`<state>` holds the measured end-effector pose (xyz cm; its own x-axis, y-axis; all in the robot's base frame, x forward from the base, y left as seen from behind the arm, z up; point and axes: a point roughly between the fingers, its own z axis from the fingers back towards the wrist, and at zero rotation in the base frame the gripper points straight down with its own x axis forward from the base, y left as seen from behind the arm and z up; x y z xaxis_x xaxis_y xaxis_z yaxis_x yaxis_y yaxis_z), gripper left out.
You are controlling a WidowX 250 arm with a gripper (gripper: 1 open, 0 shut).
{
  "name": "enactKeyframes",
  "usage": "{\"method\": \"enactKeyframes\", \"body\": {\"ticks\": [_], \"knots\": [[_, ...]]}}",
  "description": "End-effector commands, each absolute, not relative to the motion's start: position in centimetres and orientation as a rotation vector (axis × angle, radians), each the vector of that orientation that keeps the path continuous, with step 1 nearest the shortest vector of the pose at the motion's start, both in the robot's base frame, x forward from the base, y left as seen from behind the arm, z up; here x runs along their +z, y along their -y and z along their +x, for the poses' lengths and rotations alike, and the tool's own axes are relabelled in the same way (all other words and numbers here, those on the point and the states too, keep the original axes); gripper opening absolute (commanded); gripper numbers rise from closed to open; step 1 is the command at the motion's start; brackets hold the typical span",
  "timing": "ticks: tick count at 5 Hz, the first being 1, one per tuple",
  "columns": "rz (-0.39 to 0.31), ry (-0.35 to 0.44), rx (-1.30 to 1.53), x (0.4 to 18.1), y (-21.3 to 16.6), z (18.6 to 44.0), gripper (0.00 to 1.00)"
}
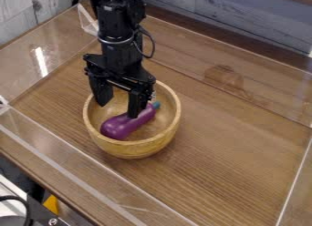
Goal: Remove the purple eggplant from inside the brown bowl and put it on the table
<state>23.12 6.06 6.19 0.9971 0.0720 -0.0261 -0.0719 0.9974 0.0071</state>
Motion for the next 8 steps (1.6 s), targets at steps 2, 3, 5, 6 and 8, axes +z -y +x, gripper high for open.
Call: {"method": "enactKeyframes", "body": {"ticks": [2, 3, 5, 6, 8], "knots": [[0.016, 0.062, 0.108, 5.8, -6.9, 23.9, 1.0], [0.019, 0.07, 0.174, 5.0, -6.4, 23.6, 1.0], [0.014, 0.115, 0.191, 4.2, -5.3, 24.1, 0.0], [0.004, 0.136, 0.145, 4.5, -4.7, 24.5, 0.0], [-0.003, 0.169, 0.084, 3.4, -4.9, 23.7, 0.0]]}}
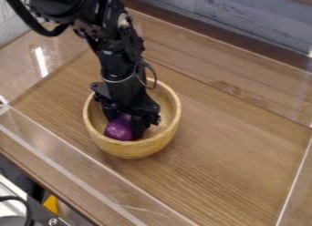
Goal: Remove the purple eggplant from inside the brown bowl and put it on the table
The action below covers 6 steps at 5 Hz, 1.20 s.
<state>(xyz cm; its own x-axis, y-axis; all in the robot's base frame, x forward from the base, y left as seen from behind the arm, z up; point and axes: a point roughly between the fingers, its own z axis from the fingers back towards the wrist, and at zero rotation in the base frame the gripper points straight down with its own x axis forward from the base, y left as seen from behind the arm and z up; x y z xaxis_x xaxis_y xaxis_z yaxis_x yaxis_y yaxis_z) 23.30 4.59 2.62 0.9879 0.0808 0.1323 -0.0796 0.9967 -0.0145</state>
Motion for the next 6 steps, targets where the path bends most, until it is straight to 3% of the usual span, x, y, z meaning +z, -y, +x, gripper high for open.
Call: {"method": "enactKeyframes", "body": {"ticks": [1, 6], "knots": [[-0.007, 0.166, 0.072, 3.5, -4.7, 23.6, 0.0], [-0.013, 0.152, 0.16, 1.3, -5.6, 23.3, 0.0]]}}
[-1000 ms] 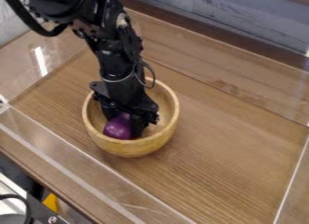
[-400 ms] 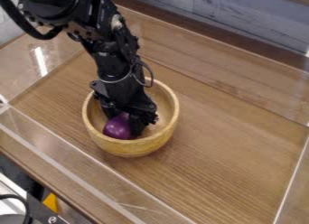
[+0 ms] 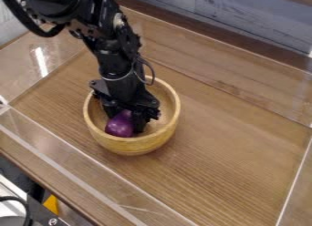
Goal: Remove the purple eggplant from inside the brown bowl and put it on the table
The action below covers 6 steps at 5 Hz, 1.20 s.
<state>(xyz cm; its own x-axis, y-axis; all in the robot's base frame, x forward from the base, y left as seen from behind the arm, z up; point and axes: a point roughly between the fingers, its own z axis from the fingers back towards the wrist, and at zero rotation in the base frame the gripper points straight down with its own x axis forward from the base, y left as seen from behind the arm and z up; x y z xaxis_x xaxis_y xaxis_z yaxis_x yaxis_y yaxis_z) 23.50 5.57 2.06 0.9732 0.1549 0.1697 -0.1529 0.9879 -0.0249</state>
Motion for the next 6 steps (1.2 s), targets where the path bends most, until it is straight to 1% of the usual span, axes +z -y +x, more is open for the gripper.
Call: {"method": "enactKeyframes", "body": {"ticks": [1, 2, 4, 6], "knots": [[-0.014, 0.146, 0.137, 1.3, -5.5, 23.2, 0.0], [-0.015, 0.14, 0.115, 1.2, -5.4, 23.2, 0.0], [-0.01, 0.13, 0.207, 3.4, -4.2, 22.1, 0.0], [-0.019, 0.125, 0.113, 2.3, -5.6, 21.7, 0.0]]}}
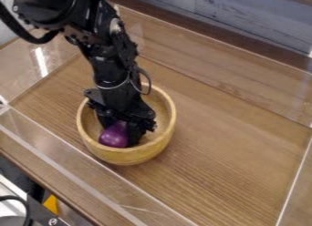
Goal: Remove the purple eggplant from inside the brown bowl and put it on the table
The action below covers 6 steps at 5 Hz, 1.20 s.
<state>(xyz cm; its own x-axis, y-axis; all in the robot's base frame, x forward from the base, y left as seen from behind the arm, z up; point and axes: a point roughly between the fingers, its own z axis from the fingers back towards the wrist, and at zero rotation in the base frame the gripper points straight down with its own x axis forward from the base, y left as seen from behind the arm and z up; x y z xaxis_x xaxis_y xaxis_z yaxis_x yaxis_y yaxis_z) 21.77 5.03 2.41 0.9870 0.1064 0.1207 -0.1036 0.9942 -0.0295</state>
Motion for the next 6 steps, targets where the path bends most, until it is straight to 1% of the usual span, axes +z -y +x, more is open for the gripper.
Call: {"method": "enactKeyframes", "body": {"ticks": [1, 2, 4, 6], "knots": [[-0.022, 0.124, 0.109, 3.5, -5.6, 21.6, 0.0], [-0.025, 0.122, 0.104, 4.8, -5.6, 21.6, 0.0], [-0.034, 0.121, 0.08, 5.8, -4.5, 21.1, 0.0], [-0.035, 0.115, 0.145, 6.1, -2.6, 21.6, 0.0]]}}
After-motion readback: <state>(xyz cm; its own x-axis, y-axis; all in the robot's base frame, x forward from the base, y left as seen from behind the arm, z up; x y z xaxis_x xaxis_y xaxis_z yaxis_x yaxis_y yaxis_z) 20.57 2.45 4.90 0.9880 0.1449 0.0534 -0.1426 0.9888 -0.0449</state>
